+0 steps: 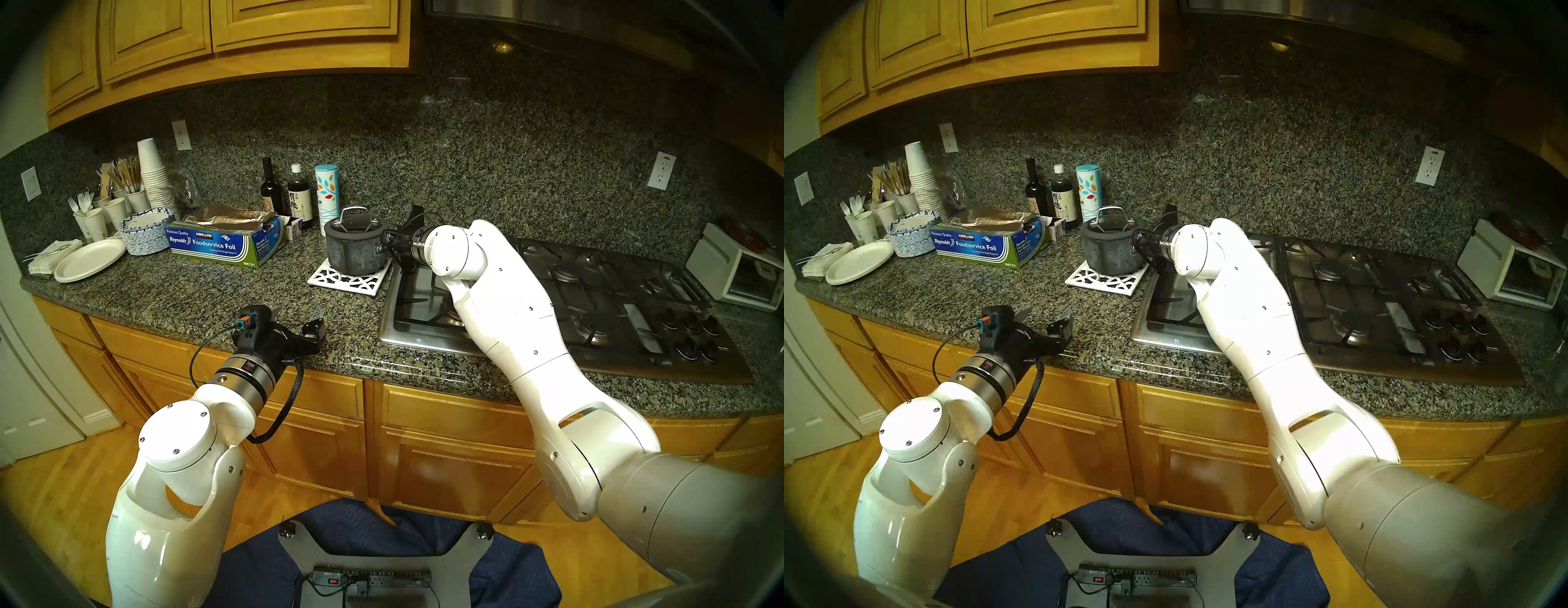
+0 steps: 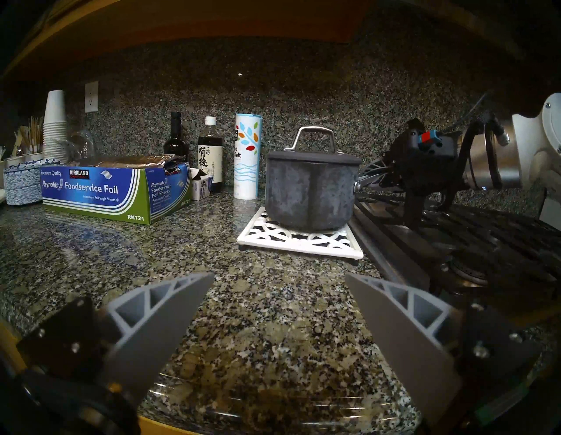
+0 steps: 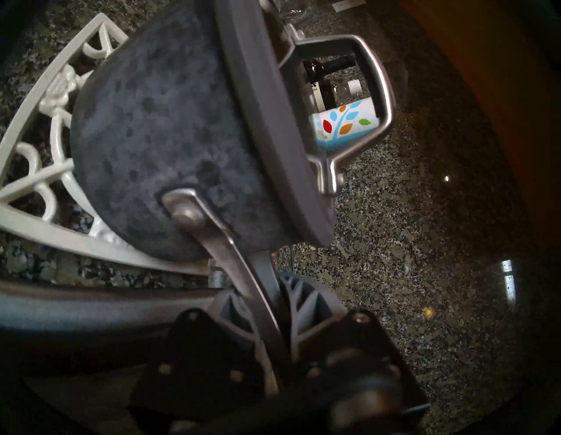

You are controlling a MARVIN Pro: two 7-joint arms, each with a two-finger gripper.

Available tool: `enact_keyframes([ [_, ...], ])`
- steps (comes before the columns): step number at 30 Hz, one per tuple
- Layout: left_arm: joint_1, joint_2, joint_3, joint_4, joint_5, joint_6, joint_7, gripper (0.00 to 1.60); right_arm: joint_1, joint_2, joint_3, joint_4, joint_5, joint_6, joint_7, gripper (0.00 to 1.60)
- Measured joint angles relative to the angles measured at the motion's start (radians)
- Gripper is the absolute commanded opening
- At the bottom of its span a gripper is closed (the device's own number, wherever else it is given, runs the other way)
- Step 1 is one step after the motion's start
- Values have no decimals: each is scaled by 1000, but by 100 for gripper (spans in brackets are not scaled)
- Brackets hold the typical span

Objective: Pick up the pot, put it on the stove, take off the pot lid

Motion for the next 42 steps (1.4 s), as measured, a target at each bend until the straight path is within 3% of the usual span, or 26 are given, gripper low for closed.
enact_keyframes([
  [18,0,-1,-1,0,1,1,-2,160,-11,28,53,-67,-41,24,16,0],
  [42,0,-2,-2,1,2,2,-5,160,-91,87,113,-153,-79,84,21,0],
])
